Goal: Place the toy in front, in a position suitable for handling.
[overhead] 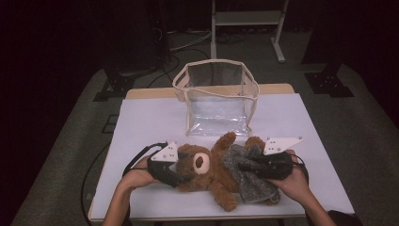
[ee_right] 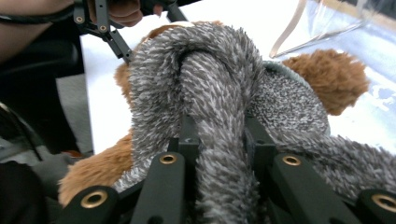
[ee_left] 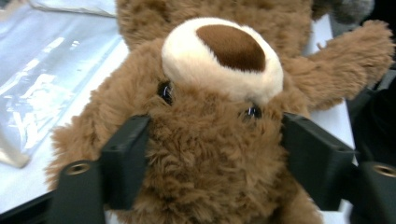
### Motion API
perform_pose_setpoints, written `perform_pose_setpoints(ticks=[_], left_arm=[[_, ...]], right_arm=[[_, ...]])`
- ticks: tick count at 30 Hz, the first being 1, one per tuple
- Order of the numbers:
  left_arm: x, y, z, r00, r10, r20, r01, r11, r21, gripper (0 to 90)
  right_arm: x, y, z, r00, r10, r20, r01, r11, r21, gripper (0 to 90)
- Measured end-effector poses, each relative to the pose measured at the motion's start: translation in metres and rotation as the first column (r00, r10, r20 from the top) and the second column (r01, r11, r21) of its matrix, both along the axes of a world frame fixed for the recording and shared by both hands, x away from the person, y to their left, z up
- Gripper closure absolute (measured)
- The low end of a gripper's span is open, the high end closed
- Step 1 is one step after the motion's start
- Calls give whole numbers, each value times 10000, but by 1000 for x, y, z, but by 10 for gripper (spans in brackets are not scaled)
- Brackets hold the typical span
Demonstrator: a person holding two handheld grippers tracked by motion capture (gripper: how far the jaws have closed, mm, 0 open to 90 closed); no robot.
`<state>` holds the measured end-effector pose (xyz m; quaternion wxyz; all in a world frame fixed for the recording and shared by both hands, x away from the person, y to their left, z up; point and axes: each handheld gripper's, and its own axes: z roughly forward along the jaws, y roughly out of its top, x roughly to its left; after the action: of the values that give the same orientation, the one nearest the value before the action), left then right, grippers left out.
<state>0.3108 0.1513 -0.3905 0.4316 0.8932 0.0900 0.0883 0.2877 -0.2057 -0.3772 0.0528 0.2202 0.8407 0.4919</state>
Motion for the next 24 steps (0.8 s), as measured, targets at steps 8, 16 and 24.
perform_pose_setpoints(ticks=[8, 16, 24], left_arm=[[3, -9, -2, 9999, 108, 99, -108, 9999, -64, 231], [-3, -8, -4, 9997, -207, 152, 206, 9998, 70, 255], [-4, -10, -3, 9995, -261, 189, 259, 9996, 117, 256]], right_arm=[[7, 3, 22, 9996, 150, 229, -148, 9999, -74, 749], [28, 22, 17, 9998, 121, 184, -108, 9975, -698, 750], [41, -8, 8, 9959, -871, -239, 857, 9949, -527, 751]])
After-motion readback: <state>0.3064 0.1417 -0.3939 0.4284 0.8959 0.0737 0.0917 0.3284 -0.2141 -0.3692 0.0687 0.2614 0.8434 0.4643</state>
